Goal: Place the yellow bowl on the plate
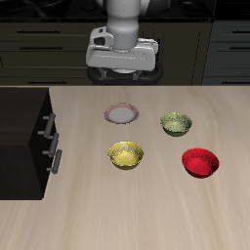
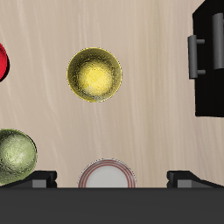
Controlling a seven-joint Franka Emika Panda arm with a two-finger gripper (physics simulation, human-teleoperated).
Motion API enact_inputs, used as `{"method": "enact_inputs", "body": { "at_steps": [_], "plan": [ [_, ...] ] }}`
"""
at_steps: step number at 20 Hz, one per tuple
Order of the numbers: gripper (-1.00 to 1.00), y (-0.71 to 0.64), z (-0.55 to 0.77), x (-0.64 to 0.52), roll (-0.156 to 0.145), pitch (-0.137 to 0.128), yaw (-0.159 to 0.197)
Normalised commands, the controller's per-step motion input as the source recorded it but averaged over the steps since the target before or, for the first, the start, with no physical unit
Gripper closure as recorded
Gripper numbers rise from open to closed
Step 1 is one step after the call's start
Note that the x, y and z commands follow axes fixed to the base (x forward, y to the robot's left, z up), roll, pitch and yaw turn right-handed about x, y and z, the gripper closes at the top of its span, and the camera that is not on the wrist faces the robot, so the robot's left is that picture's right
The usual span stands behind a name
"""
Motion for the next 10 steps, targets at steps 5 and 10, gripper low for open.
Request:
{"method": "enact_inputs", "body": {
  "at_steps": [5,10],
  "plan": [
    [-1.0,0.06,0.07,0.32,0.004,0.01,0.012],
    [-1.0,0.05,-0.07,0.25,-0.004,0.029,0.006]
  ]
}}
